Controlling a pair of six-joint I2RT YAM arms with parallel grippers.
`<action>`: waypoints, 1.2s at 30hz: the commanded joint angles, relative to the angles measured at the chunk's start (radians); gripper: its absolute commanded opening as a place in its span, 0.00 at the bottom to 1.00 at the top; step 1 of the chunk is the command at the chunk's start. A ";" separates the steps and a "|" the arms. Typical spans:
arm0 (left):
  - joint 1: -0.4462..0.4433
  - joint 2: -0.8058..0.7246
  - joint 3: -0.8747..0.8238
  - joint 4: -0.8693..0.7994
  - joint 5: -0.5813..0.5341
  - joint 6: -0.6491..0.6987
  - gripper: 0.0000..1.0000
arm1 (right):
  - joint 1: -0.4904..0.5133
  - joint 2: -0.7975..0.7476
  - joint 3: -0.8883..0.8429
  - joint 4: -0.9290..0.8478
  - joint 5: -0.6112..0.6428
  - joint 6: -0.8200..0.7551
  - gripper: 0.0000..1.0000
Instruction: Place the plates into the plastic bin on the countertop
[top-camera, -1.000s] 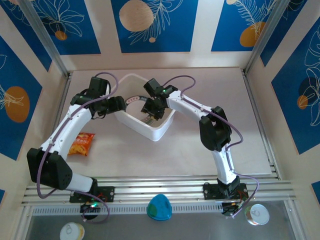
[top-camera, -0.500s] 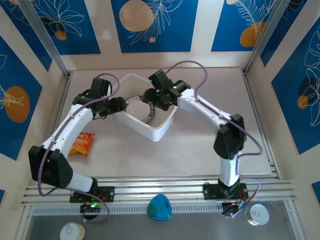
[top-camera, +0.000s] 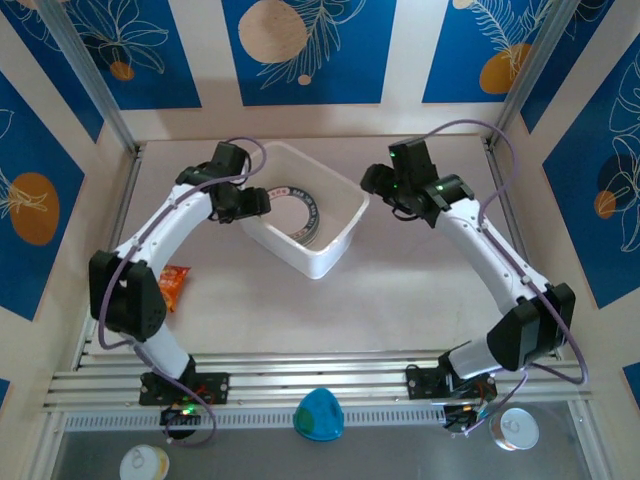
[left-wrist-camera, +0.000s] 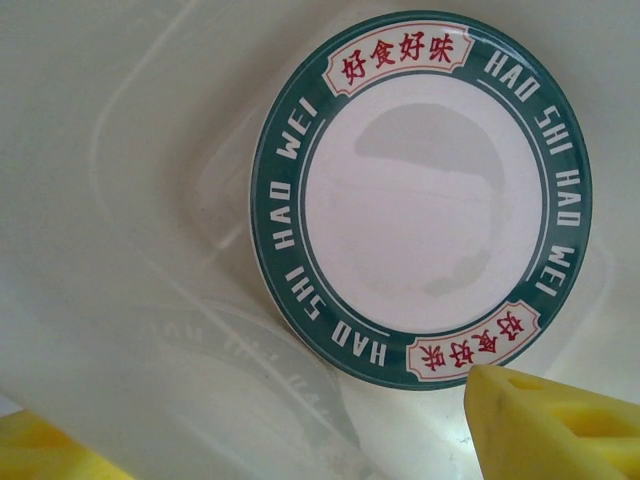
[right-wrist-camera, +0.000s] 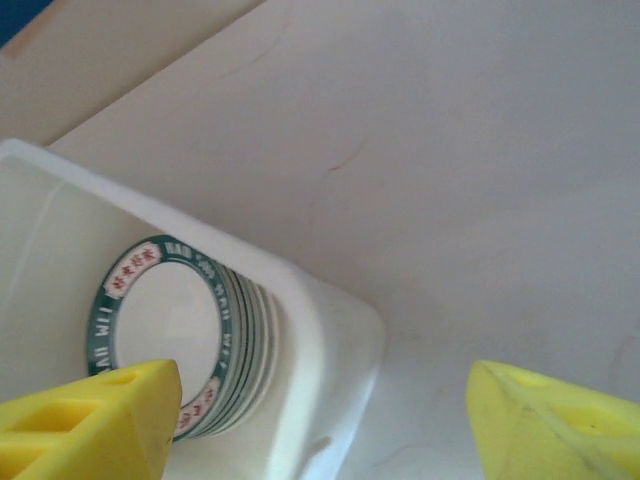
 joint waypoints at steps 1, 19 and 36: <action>-0.050 0.032 0.073 0.045 0.050 0.050 0.73 | -0.076 -0.084 -0.046 0.019 0.019 -0.063 0.76; -0.088 -0.034 0.107 0.077 0.015 0.095 0.75 | -0.293 -0.266 -0.303 0.155 0.008 -0.191 0.77; 0.147 -0.686 -0.693 0.464 -0.424 0.406 1.00 | -0.353 -0.173 -0.728 0.717 0.128 -0.428 0.99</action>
